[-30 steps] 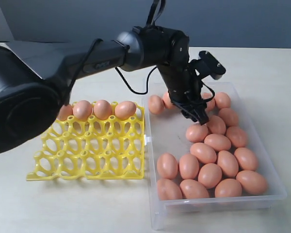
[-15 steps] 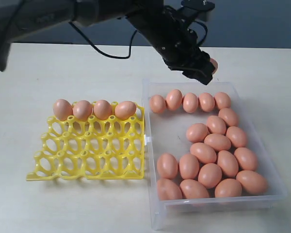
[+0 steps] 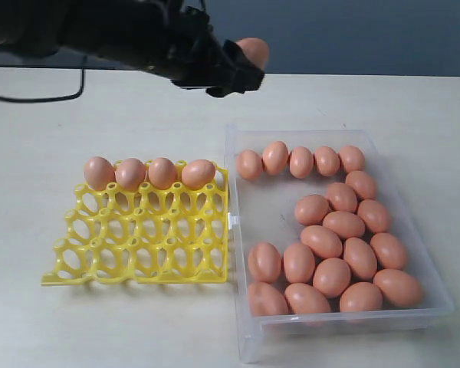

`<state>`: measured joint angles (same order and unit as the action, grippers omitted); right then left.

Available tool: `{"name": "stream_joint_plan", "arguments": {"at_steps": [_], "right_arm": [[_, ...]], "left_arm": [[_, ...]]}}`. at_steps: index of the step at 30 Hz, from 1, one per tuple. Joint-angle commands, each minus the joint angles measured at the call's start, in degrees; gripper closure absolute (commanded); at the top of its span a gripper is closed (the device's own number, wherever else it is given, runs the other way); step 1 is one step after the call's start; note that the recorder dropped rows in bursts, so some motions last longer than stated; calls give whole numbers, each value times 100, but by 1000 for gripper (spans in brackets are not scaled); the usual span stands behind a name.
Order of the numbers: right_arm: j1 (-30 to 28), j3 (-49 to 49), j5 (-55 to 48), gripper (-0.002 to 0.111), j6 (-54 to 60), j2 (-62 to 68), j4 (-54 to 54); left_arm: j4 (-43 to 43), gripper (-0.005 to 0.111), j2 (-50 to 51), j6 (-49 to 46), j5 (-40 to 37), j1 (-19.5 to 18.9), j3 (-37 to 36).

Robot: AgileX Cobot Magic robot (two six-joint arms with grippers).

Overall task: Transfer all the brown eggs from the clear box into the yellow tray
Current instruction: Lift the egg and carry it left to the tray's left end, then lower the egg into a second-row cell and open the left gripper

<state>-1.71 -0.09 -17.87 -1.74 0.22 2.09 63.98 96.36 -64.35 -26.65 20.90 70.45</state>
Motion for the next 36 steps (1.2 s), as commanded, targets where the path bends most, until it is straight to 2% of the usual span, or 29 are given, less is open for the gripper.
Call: {"name": "stream_joint_plan", "arguments": {"at_steps": [1,3,6,10,15,17,19,23,26,27,31,36], "right_arm": [[1,9,38,109,26,-22,-5],[1,9,38,109,26,-22,-5],[1,9,38,109,26,-22,-5],[1,9,38,109,26,-22,-5],[1,9,38,109,26,-22,-5],[1,9,38,109,26,-22,-5],[1,9,38,109,26,-22,-5],[1,9,38,109,26,-22,-5],[1,9,38,109,26,-22,-5],[1,9,38,109,26,-22,-5],[1,9,38,109,26,-22,-5],[1,9,38,109,26,-22,-5]], "left_arm": [[1868,106,-1087,-1659,1931,-21,-1526],[2693,106,-1423,-2359,2244,-21,-2049],[3404,106,-1703,-2810,2209,-21,-2670],[3596,106,-1781,-3138,2304,-32,-3078],[3596,106,-1768,-2875,2777,-81,-3214],[3596,106,-1768,-2535,3387,-224,-3225],[3569,106,-1768,-1990,3652,-359,-3238],[3290,106,-1768,-1490,3132,-554,-3481],[3336,106,-1768,-1204,3197,-554,-3881],[3336,106,-1768,-1204,3004,-554,-3960],[3336,106,-1744,-1028,3271,-622,-3999],[3469,106,-1306,-1014,3047,-725,-4026]]}}
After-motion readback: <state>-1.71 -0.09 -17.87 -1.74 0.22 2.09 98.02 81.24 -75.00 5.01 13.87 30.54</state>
